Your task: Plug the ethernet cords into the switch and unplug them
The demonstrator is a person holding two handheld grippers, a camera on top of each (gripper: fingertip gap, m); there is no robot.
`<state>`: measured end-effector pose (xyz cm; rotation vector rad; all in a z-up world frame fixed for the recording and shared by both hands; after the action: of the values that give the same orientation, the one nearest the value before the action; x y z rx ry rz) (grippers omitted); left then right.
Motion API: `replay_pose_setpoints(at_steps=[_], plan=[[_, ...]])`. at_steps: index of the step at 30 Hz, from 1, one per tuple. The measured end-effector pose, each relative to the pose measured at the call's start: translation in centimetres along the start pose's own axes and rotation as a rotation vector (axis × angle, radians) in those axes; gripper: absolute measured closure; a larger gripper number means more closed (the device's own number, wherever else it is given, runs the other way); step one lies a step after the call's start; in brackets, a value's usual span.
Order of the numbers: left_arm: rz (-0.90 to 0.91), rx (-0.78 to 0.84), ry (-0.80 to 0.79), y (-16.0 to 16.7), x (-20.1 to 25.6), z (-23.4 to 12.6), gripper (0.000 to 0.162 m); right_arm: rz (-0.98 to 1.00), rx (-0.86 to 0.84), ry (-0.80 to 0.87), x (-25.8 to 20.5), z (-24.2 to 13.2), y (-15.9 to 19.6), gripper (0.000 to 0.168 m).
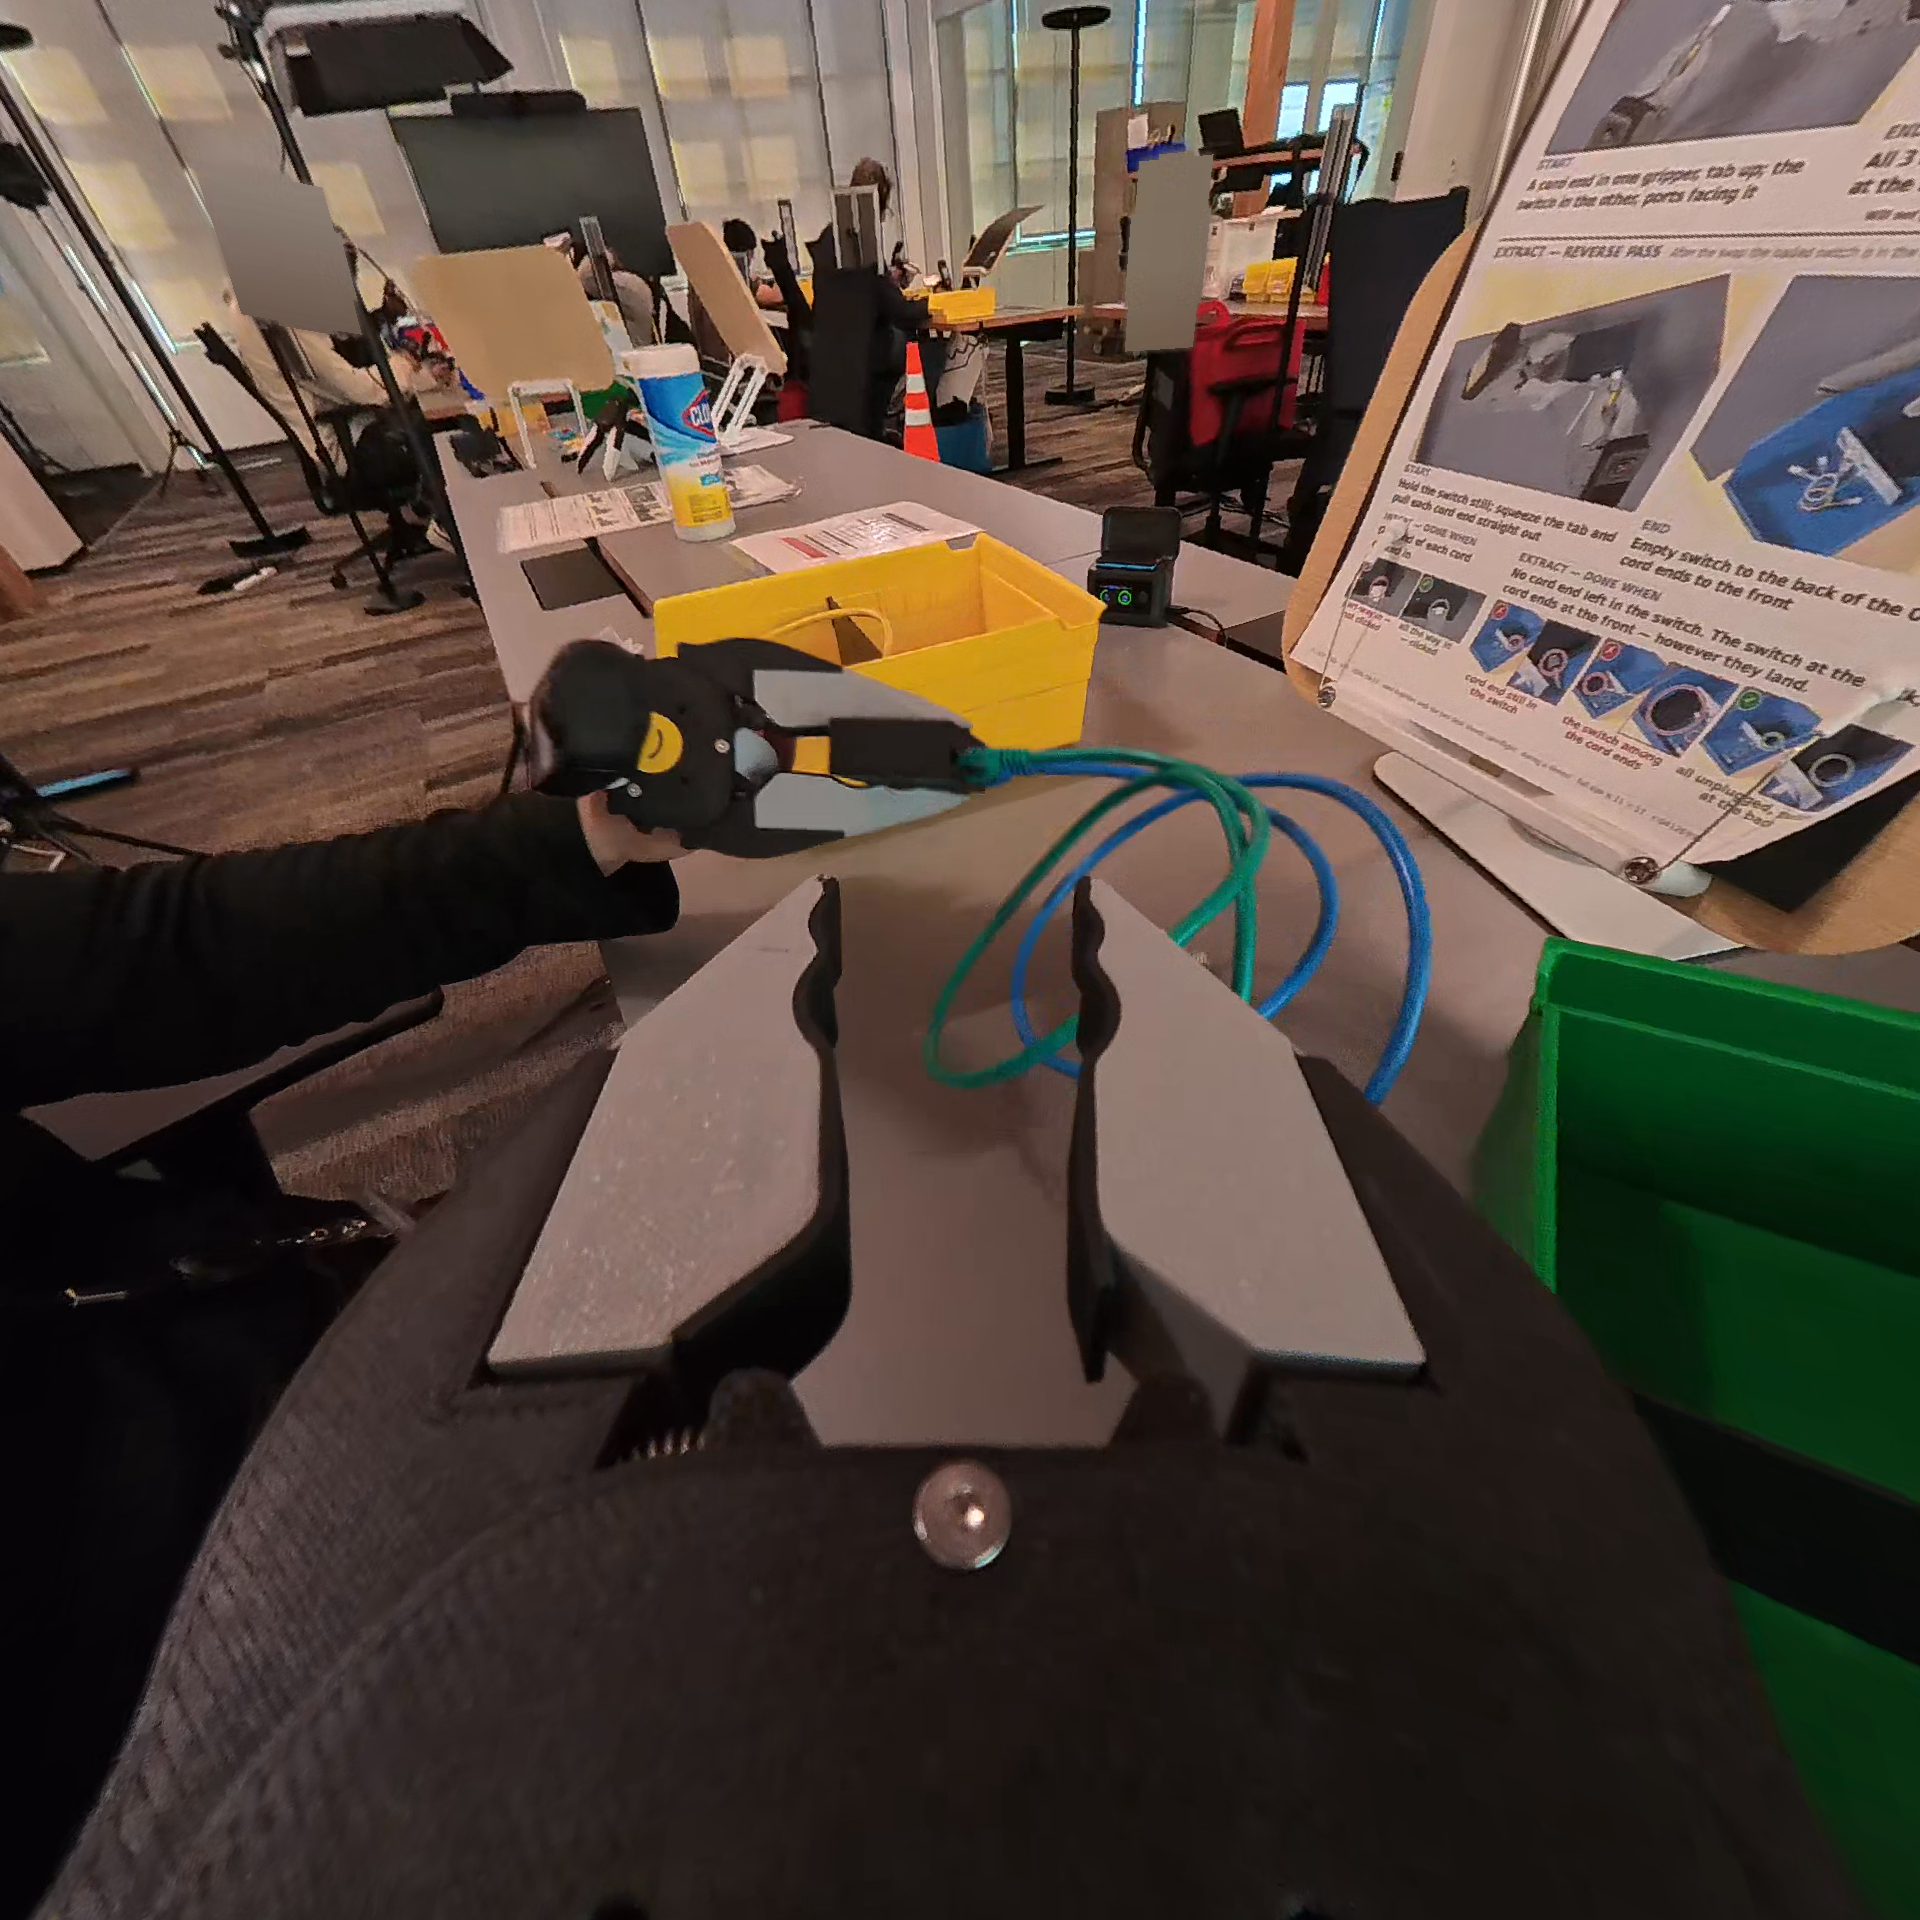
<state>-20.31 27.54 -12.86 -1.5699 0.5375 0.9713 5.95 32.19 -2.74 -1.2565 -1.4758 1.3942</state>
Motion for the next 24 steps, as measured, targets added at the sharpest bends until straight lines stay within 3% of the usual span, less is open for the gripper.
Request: replay_pose_setpoints(at_steps=[5, 9, 13, 20, 24], plan=[[-0.016, -0.084, 0.086, 1.2, 3.1, 0.3, 0.133, 0.010, -0.067, -0.015, 0.0, 2.1, 1.1, 0.124], [-0.132, -0.112, 0.150, 0.9, 3.8, -0.2, 0.103, 0.045, -0.120, -0.041, 0.6, 4.3, 2.5, 0.122], [-0.150, -0.084, 0.180, 0.0, 3.3, -2.3, 0.100, 0.072, -0.142, -0.011, 2.3, 6.5, 4.7, 0.122], [-0.396, 0.010, 0.231, -1.3, -1.8, -7.1, 0.105, 0.083, -0.135, 0.086, 5.5, 10.1, 9.0, 0.113], [-0.342, -0.051, 0.164, 1.2, -6.4, -9.2, 0.100, -0.025, -0.111, 0.220, 7.1, 10.1, 10.3, 0.112]])
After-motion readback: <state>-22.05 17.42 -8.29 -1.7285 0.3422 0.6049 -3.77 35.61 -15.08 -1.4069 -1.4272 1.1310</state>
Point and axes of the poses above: each gripper's, where its closed fingertips meet, z out along the fingers, y out of its underside, x = y × z across the jaws, the point moved 5 cm from there along -z, back along the fingers, and after that the axes turned 14 degrees about -y, right-handed, at the moved point
